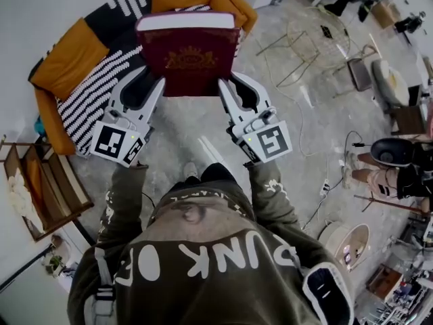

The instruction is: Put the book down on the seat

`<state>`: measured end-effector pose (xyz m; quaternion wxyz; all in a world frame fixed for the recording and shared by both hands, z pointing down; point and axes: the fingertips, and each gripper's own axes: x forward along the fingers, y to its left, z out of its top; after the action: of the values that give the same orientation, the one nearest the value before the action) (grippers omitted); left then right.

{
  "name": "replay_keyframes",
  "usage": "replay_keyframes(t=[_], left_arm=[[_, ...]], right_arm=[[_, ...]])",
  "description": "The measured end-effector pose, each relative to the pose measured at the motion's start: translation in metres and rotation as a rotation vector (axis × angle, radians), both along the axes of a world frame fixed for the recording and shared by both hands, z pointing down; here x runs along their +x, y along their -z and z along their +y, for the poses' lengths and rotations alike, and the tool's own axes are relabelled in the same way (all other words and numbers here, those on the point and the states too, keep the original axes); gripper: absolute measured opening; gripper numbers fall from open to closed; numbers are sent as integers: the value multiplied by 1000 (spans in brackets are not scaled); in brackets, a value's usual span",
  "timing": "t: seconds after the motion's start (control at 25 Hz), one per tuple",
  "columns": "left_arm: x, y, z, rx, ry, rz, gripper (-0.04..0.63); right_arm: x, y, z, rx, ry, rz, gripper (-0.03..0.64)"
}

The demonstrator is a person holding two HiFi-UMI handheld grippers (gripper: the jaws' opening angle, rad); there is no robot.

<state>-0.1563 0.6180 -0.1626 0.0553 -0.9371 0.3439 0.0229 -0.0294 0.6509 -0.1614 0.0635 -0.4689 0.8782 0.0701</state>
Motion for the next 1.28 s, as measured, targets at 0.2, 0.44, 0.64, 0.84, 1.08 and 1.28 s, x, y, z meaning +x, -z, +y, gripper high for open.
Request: replay_keyframes(t=[0.2, 0.44, 0.64, 0.84, 1.08, 1.28], left_arm=[[7, -4, -34, -16, -5, 1, 138], [22, -14, -90, -22, 9, -5, 138], [45, -20, -148, -29, 28, -16, 138], [58, -24, -208, -48, 51, -24, 138], [83, -25, -275, -60, 72, -35, 138], [92, -38, -314, -88, 86, -45, 138]], right_arm=[[8, -1, -36, -9, -4, 1, 74], [23, -15, -93, -18, 9, -6, 74], [46, -21, -153, -26, 24, -19, 74], [60, -31, -214, -54, 59, -6, 74], [85, -32, -283, -63, 86, -8, 74], [94, -43, -325, -86, 99, -12, 74]])
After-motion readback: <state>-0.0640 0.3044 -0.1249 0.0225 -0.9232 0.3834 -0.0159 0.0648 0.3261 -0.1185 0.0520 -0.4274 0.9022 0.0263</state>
